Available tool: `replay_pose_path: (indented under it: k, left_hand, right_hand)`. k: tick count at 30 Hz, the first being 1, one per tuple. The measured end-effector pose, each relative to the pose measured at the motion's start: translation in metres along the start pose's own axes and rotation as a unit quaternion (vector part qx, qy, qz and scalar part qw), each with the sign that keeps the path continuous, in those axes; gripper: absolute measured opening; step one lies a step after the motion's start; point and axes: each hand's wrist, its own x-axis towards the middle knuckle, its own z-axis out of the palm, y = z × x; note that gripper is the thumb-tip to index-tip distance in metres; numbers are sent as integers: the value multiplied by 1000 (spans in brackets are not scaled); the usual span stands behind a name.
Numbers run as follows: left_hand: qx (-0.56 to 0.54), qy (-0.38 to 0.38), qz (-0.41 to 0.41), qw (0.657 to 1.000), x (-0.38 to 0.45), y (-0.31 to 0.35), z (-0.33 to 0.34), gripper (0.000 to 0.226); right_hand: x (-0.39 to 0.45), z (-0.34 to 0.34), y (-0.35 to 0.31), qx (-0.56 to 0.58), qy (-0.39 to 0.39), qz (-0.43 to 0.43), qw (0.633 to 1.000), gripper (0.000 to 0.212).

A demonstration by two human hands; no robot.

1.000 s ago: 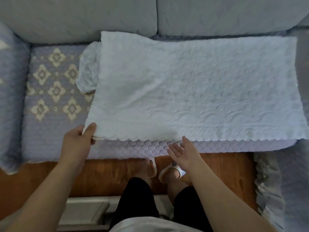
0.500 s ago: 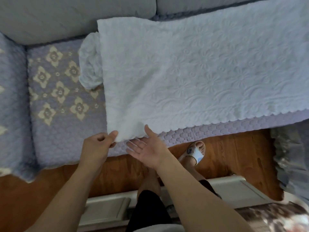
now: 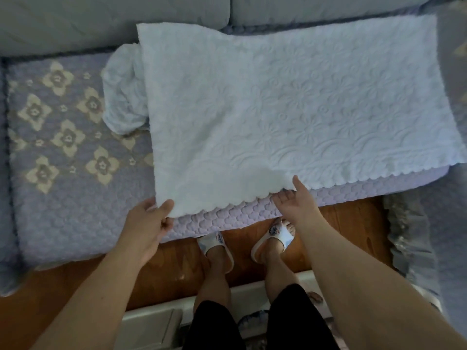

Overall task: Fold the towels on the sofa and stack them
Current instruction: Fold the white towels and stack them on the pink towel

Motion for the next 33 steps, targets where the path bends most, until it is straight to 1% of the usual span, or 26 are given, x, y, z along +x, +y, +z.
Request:
replay_pose_path:
  k: [1,3,5,7,9,11,12,13,14,15,17,19,20,22,25,28,30,32,33]
  left_hand:
    - [-8,-29,-33,999,3,-1,-5,15]
    - [2,-49,-49,998,10,-1,-14,17]
    - [17,-60,-18,998,12,2,-17,23]
    - [0,-66,7,998,12,4,-16,25]
    - [11,-50,33,998,11,3,-12,21]
    - [115,-7,81,990,11,-3,-7,13]
    - [185,21,108,977,10,-6,-5,16]
    - [246,50,126,960,9,-9,-3,25]
    - [291,74,137,944,8,-11,-2,34]
    - [310,85,141,936,7,-12,-3,40]
    - [302,84,131,941,10,-16,-5,42]
    - [279,88,123,948,16,-18,-6,42]
    - [265,94,122,952,19,-19,-6,39]
    - [248,104,115,956,27,-21,-3,27]
    - [253,111,103,956,40,-28,6,12]
    - [279,134,105,945,53,-37,16,14]
    - [298,155,112,935,61,-42,16,19]
    - [318,173,123,924,69,-46,16,16]
    - [326,178,125,920,72,-48,16,12]
  right_hand:
    - [3,-4,-9,-10,7,-3,1000,43]
    - [8,-11,-24,-45,10,10,999,42]
    - [11,-12,-30,-121,11,39,992,37]
    - [15,-11,-31,-172,28,52,983,31]
    - [23,-12,-33,-157,60,26,985,29]
    - [31,-13,-32,-128,96,5,987,25]
    - [34,-13,-31,-109,106,2,988,22]
    - [36,-13,-30,-92,110,0,990,20]
    - [38,-13,-30,-91,113,-6,989,19]
    - [40,-13,-31,-99,115,-16,988,19]
    - [41,-16,-38,-137,145,-55,978,14]
    - [43,-23,-47,-186,191,-102,958,6]
    - [42,-27,-52,-205,203,-114,951,8]
    - [45,-39,-64,-222,215,-118,944,16]
    - [50,-53,-85,-231,223,-104,941,21]
    - [52,-56,-86,-253,234,-94,934,14]
    - [47,-49,-63,-314,209,-81,923,12]
    - [39,-40,-32,-401,154,-83,899,3]
    - [33,-34,-16,-433,127,-84,889,6]
